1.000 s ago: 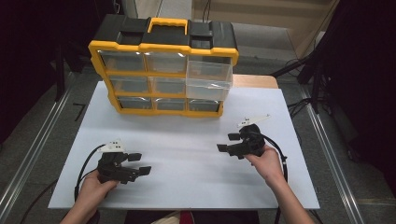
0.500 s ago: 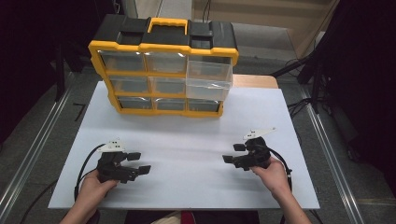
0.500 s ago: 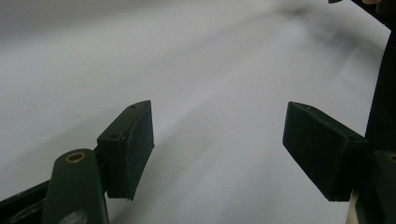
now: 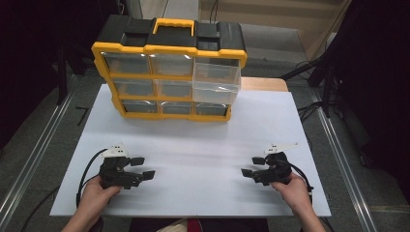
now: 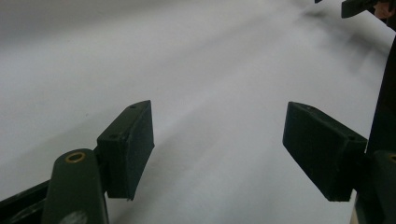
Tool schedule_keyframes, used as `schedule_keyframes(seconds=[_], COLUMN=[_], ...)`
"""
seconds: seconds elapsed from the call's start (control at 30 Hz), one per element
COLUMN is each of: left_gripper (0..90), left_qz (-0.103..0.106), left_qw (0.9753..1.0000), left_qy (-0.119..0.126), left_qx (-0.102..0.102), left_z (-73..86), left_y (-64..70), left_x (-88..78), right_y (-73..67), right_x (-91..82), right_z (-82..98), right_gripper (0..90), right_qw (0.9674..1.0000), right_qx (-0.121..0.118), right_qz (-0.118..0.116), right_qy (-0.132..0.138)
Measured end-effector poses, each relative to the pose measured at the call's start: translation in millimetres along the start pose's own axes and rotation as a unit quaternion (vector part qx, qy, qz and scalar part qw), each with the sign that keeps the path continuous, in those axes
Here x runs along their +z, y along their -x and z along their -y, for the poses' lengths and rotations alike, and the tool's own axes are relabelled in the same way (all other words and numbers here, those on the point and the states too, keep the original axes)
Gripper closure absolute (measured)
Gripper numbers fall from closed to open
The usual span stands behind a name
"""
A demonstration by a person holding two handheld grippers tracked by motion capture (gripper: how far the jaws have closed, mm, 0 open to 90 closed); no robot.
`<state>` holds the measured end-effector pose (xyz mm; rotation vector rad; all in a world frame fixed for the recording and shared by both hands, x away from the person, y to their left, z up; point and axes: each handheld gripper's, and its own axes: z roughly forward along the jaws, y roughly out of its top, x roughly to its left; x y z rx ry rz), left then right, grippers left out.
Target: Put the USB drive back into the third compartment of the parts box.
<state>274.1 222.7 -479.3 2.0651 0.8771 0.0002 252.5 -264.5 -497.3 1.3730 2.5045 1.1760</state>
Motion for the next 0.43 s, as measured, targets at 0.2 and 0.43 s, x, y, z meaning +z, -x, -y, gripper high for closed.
schedule_keyframes(seconds=[0.2,0.43], left_gripper=[26.0,25.9], left_qz=[-0.003,-0.007], left_qw=[1.0,1.0], left_qy=[0.0,0.001], left_qx=[-0.002,-0.003], left_z=[0.3,0.7], left_y=[-1.1,-2.0], left_x=[-0.5,-0.7], right_y=[2.5,3.9], right_x=[-4.6,-4.0], right_z=[7.6,9.7], right_gripper=[24.9,24.5], right_qw=[1.0,1.0], right_qx=[0.001,0.003], right_qz=[0.006,0.003], right_qy=[0.004,0.0])
